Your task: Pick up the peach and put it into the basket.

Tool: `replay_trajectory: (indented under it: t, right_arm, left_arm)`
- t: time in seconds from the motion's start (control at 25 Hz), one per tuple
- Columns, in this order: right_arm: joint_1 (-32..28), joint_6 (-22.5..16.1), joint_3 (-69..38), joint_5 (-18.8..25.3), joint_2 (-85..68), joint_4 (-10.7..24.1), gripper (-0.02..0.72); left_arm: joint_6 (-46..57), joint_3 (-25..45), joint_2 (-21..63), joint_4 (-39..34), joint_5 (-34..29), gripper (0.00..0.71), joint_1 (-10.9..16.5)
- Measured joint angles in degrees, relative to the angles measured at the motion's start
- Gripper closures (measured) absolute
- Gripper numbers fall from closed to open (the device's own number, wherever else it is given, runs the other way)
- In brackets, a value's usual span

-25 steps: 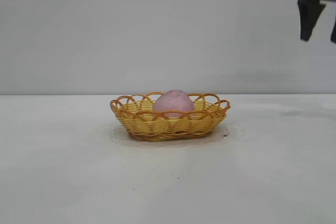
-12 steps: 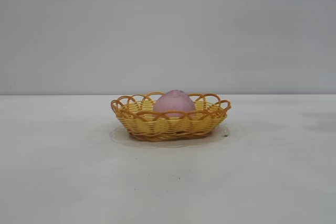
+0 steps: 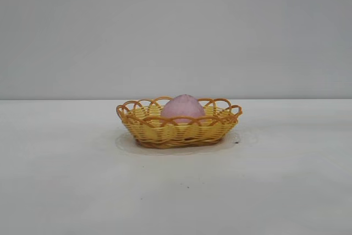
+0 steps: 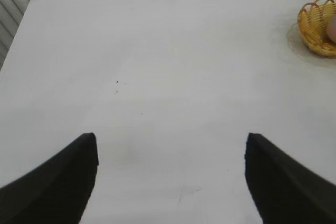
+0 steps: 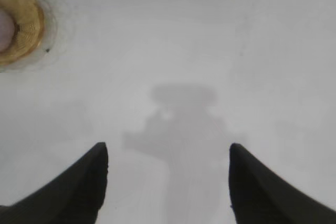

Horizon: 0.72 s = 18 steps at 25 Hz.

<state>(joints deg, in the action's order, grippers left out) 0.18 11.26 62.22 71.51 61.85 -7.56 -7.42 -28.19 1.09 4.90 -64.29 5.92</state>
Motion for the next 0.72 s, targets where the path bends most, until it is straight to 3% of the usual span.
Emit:
replay_trajectory:
  t: [0.36,0.56,0.72]
  right_arm:
    - [0.00,-0.10,-20.47,0.63,-27.65,-0.55,0.276]
    - [0.00,-1.40,-27.85,0.89,-40.27,-2.31,0.276]
    - [0.00,-3.10,-30.66,0.98,-45.62,-1.47,0.276]
  left_arm:
    - [0.00,0.00,0.00,0.00,0.00,0.165,0.00]
    - [0.00,0.00,0.00,0.00,0.00,0.165,0.00]
    - [0.00,0.00,0.00,0.00,0.00,0.165,0.00]
